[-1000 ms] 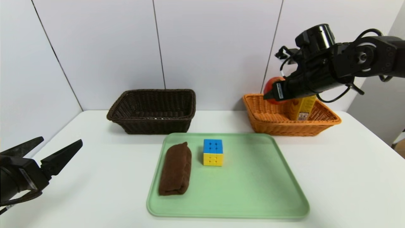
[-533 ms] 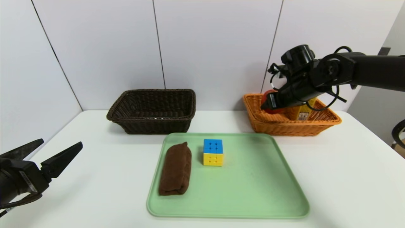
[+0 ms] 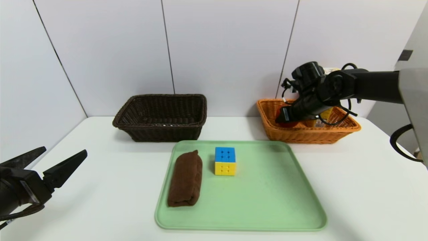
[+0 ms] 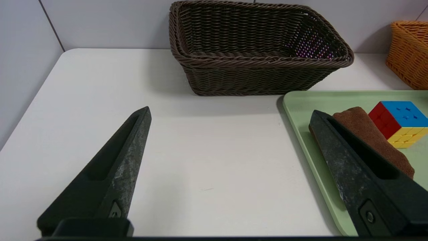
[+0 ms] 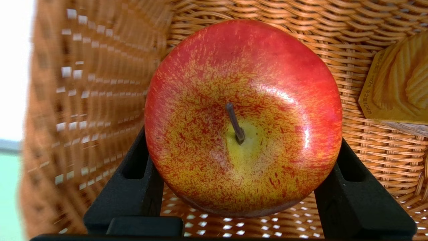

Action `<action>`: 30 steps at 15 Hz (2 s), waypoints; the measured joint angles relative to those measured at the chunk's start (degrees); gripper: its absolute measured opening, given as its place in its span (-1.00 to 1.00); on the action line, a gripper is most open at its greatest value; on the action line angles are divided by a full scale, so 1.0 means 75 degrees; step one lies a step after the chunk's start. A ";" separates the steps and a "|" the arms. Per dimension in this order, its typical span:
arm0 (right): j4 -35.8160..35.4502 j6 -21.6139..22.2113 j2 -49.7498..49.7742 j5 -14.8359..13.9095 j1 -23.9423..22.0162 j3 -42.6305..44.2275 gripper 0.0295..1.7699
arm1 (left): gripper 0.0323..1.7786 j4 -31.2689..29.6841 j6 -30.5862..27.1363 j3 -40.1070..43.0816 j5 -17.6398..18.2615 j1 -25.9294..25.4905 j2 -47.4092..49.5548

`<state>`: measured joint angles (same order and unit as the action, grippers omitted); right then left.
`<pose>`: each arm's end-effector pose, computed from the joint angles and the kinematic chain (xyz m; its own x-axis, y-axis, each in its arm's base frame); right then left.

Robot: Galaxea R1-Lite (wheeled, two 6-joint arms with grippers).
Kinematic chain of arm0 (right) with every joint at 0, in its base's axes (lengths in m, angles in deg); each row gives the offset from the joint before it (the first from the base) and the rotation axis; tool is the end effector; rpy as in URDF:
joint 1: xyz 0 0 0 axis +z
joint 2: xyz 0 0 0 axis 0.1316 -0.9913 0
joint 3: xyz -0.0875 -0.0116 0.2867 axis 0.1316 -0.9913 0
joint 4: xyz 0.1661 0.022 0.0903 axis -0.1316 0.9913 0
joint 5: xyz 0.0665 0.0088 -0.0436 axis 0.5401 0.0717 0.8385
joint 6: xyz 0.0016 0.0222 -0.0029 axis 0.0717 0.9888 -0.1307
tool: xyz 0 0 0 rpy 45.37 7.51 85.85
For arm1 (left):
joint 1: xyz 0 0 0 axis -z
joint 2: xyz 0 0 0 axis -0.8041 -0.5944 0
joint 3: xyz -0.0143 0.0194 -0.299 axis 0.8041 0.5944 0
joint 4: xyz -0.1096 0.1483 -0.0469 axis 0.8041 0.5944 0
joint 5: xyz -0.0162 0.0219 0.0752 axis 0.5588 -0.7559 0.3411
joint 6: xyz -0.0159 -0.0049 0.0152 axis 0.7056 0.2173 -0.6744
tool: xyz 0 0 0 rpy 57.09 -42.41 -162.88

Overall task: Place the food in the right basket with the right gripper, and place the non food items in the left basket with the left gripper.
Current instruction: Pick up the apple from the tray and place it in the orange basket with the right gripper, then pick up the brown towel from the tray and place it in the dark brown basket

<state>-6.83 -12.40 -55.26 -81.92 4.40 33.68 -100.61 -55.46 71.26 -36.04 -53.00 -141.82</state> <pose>0.4340 0.0896 0.1825 0.6752 0.0397 -0.7366 -0.1305 0.9892 -0.0663 0.1164 -0.0042 0.1840 0.9877 -0.1503 -0.0437 0.1457 0.9850 -0.0926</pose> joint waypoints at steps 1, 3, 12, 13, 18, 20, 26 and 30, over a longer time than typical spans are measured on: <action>-0.0072 0.0002 -0.0031 -0.0005 -0.0005 0.0000 0.33 | 0.90 0.0000 -0.0002 -0.0005 0.0000 0.0000 0.0000; -0.0128 0.0005 -0.0086 -0.0034 -0.0011 0.0000 0.33 | 0.90 0.0000 0.0000 -0.0005 0.0000 0.0000 0.0000; -0.0367 0.0197 0.0003 -0.0055 -0.0008 -0.0033 0.74 | 0.90 0.0011 0.0013 -0.0015 0.0000 0.0000 0.0125; -0.0367 0.0197 0.0099 -0.0060 -0.0003 -0.0062 0.76 | 0.90 0.0011 0.0021 -0.0037 0.0000 0.0000 0.0128; -0.0553 0.0294 0.1752 -0.0215 0.0106 -0.1117 0.85 | 0.90 0.0011 0.0029 -0.0096 0.0015 0.0000 0.0107; -0.1125 0.0395 0.2653 -0.0221 0.0164 -0.2428 0.86 | 0.90 0.0007 0.0036 -0.0141 0.0002 0.0000 0.0044; -0.5127 -0.0159 0.5983 -0.0265 0.0047 -0.8104 0.90 | 0.90 0.0010 0.0029 -0.0310 -0.0013 0.0293 -0.0291; -0.6765 -0.0515 0.7971 -0.0265 -0.0172 -1.0273 0.91 | 0.90 0.0816 0.0007 -0.1434 -0.0452 0.1562 -0.0668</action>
<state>-57.57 -16.26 4.53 -83.91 3.10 -43.37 -94.49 -55.41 60.51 -39.43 -41.29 -146.83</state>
